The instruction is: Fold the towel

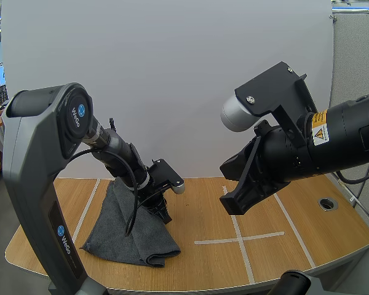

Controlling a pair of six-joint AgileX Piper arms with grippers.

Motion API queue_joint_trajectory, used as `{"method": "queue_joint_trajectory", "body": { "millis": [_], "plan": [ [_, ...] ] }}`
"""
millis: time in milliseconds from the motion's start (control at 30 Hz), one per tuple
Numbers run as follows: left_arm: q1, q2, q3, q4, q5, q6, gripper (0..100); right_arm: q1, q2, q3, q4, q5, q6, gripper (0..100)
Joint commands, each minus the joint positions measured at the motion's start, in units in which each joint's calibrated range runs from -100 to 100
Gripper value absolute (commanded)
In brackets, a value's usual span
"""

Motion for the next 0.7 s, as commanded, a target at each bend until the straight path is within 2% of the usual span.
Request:
{"method": "queue_joint_trajectory", "body": {
  "millis": [0, 367, 667],
  "plan": [
    [-0.23, 0.43, -0.61, 0.68, -1.63, 0.08, 0, -0.26, -0.02, 0.07, 0.21, 0.00, -0.44, 0],
    [-0.07, 0.31, -0.61, 8.81, 7.00, -4.79, 0, -0.26, -0.02, 0.07, -0.18, 0.00, -0.44, 0],
    [-0.01, -5.05, -0.61, 15.04, 11.82, -7.62, 0, -0.26, -0.02, 0.07, -0.18, 0.00, -0.44, 0]
  ]
}}
